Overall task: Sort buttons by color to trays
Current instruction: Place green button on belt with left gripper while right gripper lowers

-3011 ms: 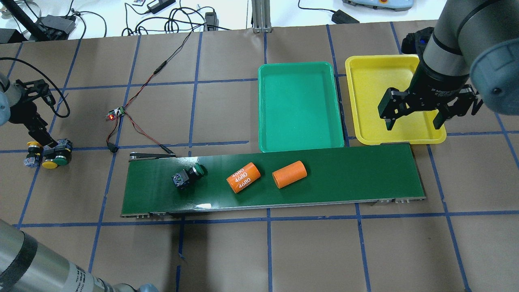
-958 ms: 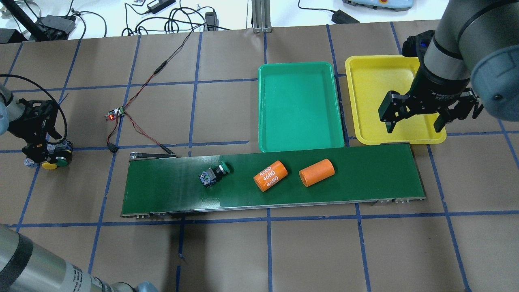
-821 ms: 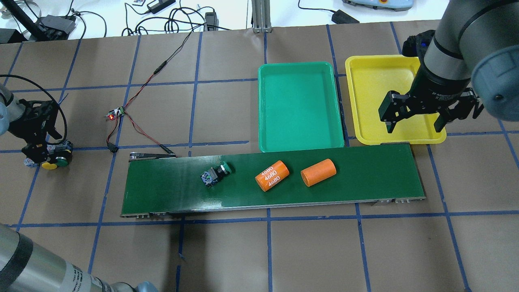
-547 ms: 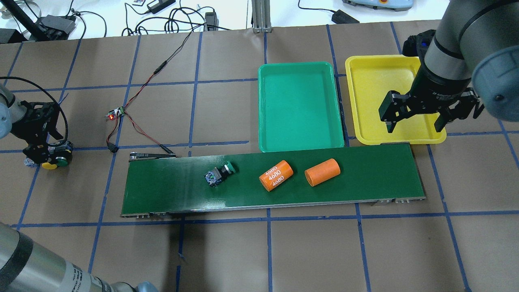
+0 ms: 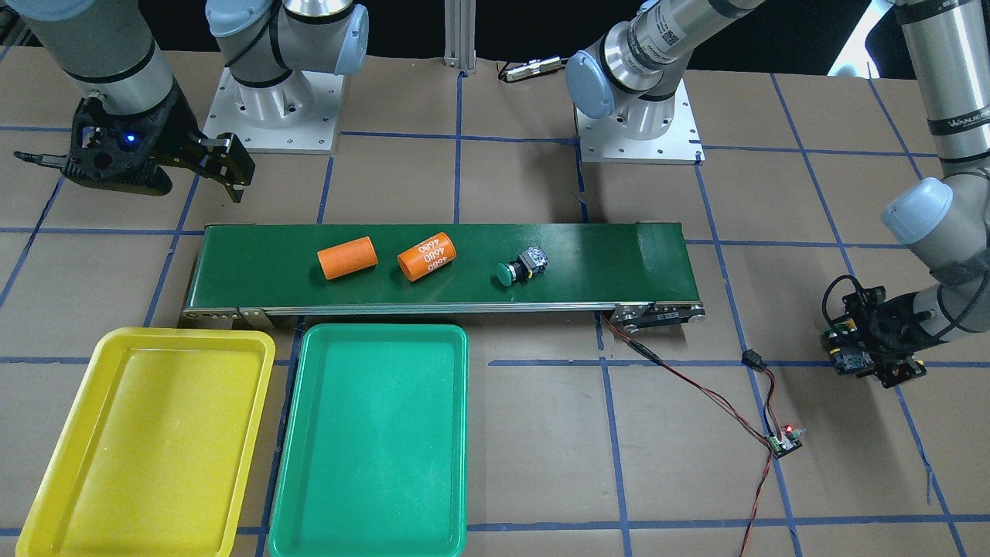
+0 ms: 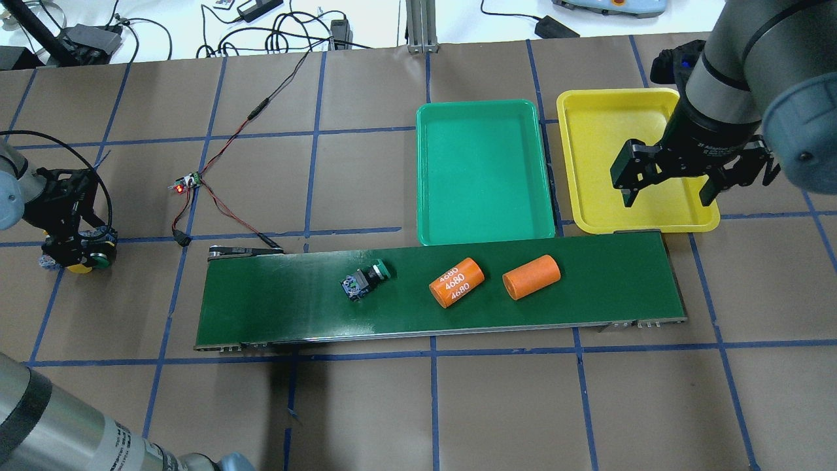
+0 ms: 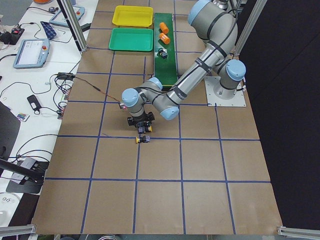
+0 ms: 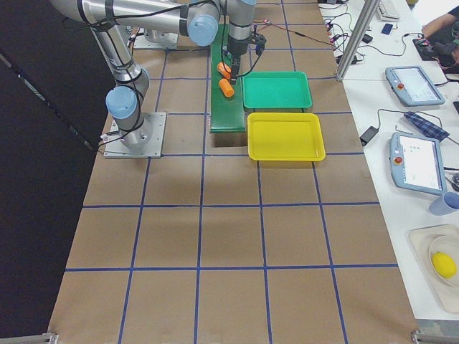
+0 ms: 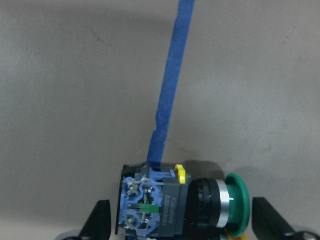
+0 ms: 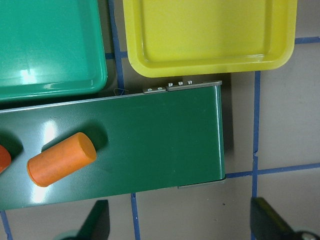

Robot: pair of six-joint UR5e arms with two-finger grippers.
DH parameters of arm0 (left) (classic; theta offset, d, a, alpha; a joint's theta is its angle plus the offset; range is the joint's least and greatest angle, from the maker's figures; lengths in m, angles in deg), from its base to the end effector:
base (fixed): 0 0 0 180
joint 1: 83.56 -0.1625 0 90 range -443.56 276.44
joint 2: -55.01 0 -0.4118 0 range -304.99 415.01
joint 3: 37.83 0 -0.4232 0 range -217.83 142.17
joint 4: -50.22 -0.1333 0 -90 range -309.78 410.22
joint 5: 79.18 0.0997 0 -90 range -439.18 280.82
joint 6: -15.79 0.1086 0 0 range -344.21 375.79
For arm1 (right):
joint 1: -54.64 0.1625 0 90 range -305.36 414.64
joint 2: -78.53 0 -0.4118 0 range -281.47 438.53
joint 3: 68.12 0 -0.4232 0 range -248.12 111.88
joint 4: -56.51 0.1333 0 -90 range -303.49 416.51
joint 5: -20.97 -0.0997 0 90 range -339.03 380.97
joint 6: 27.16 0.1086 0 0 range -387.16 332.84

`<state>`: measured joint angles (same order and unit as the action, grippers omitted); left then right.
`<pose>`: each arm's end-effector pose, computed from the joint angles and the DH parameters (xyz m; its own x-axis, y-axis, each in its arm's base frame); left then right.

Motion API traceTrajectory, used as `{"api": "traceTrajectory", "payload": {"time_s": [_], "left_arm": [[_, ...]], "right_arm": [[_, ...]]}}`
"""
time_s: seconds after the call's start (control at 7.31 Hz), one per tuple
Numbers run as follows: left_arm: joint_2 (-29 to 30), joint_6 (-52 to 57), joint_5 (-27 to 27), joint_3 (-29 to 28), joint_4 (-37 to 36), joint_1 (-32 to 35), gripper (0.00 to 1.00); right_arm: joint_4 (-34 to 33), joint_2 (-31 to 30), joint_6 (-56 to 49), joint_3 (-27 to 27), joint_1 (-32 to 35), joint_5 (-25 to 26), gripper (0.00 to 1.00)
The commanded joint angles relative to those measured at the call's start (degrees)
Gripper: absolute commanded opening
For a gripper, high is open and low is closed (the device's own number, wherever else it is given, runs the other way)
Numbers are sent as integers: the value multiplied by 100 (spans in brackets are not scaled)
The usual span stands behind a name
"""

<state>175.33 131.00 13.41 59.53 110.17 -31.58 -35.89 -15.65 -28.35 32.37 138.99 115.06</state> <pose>0.2852 -0.5732 0.1385 -0.2156 0.9665 0.1392 0.9754 0.2198 -0.0160 0.0774 -0.4927 0.4118 -0.9949 0.0727 0.0697 0.0776 0.9946 0.0697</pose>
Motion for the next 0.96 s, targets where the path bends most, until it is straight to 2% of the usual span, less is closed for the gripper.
{"api": "traceTrajectory", "payload": {"time_s": [0.0,0.27,0.41,0.68,0.82], "left_arm": [[1,-7,-416,28,-97,-3,21],[-243,-68,-426,46,7,84,6],[-515,-426,-452,37,382,102,5],[-1296,-1996,-452,115,1567,469,5],[-1735,-3412,-452,386,1999,741,5]], "right_arm": [[-182,13,-4,23,-15,30,100],[-190,22,-4,31,-15,31,100],[-182,22,5,31,-15,39,100],[-182,22,5,31,-15,31,100],[-147,22,5,31,-15,39,100]]}}
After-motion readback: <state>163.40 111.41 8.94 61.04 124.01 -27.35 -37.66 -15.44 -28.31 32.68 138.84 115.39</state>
